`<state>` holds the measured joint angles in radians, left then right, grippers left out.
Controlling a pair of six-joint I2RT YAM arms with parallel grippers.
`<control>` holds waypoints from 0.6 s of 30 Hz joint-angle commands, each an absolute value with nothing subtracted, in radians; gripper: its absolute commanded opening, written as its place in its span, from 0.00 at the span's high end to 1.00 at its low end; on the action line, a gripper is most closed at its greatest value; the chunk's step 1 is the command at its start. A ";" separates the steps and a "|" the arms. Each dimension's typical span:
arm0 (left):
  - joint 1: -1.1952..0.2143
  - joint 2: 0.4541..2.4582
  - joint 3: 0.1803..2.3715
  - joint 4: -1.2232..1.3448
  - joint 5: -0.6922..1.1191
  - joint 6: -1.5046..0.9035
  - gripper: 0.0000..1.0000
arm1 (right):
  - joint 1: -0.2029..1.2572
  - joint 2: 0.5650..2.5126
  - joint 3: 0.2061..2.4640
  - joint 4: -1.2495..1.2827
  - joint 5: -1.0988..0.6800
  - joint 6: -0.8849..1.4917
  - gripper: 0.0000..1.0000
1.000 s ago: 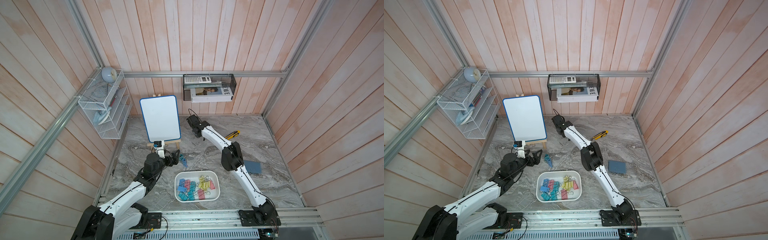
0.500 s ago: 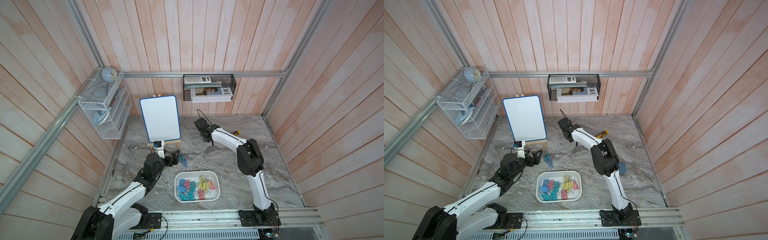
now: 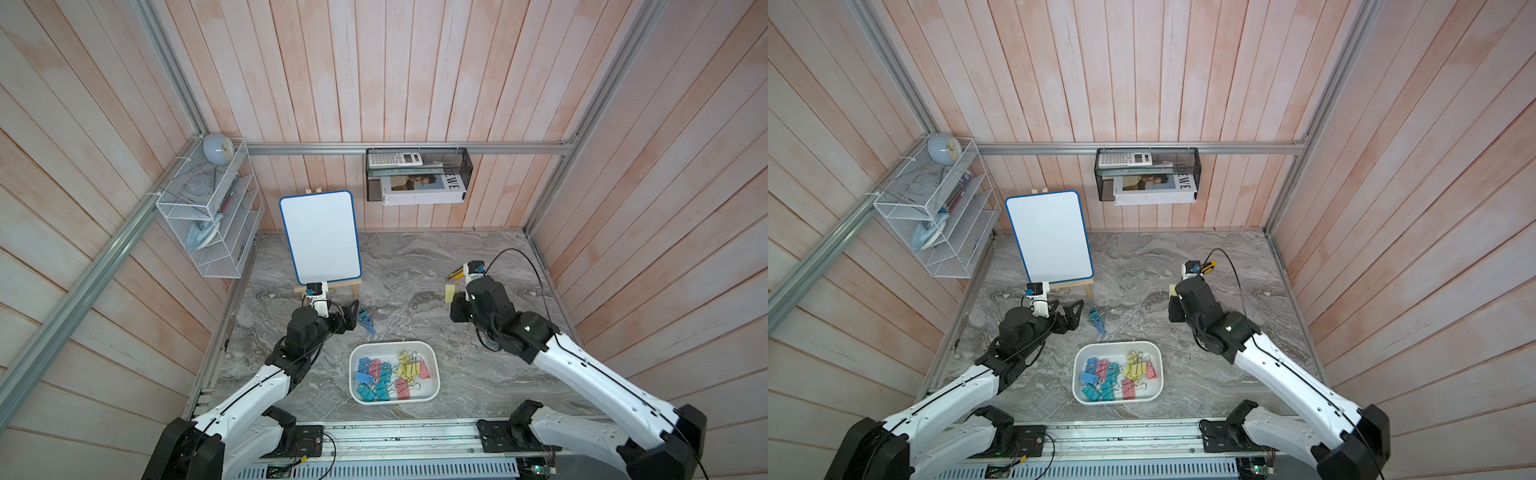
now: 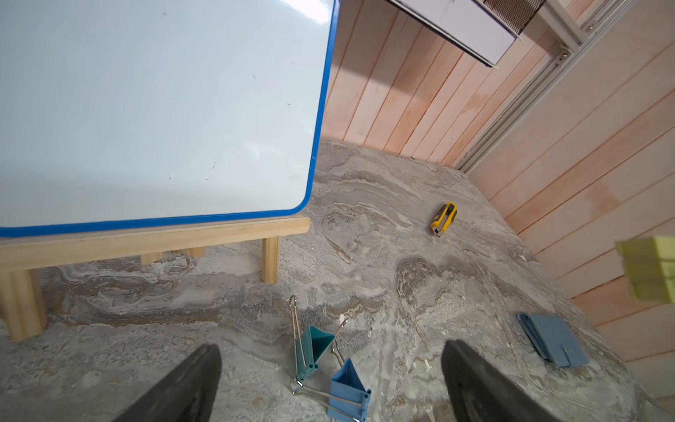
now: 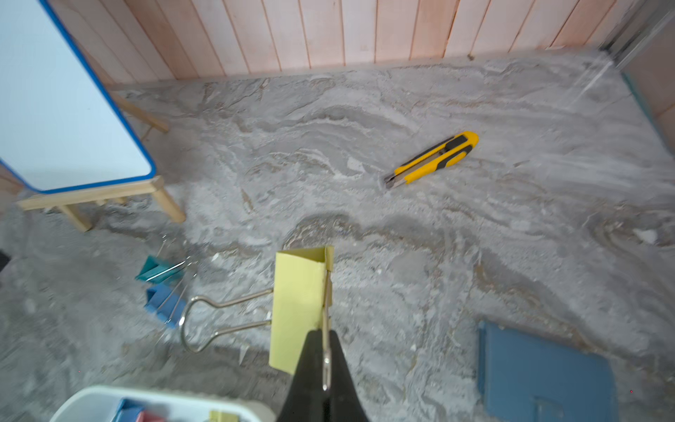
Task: Put the binder clips in the storage box
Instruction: Pick up the binder clip at the center of the board, then place the binder clip in the storage box.
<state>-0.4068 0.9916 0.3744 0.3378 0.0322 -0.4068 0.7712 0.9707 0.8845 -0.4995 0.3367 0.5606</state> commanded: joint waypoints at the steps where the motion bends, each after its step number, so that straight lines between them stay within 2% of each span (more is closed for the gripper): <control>1: -0.407 0.943 0.347 0.370 -0.043 -0.428 0.00 | 0.869 0.904 0.822 -0.563 0.309 0.776 1.00; 5: -0.407 0.932 0.347 0.362 -0.050 -0.422 0.00 | 1.046 0.903 0.767 -0.519 0.344 0.923 1.00; 9: -0.407 0.934 0.350 0.357 -0.035 -0.416 0.00 | 1.169 1.065 0.796 -0.437 0.346 0.996 1.00; 14: -0.407 0.932 0.352 0.345 -0.045 -0.409 0.00 | 1.230 1.291 0.920 -0.475 0.325 0.973 1.00; 18: -0.405 0.935 0.362 0.329 -0.038 -0.400 0.00 | 1.233 1.394 0.955 -0.499 0.291 0.963 1.00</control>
<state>-0.4065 0.9390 0.3550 0.3431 -0.0341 -0.4149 1.2285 1.3617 0.9211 -0.4721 0.3092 0.9504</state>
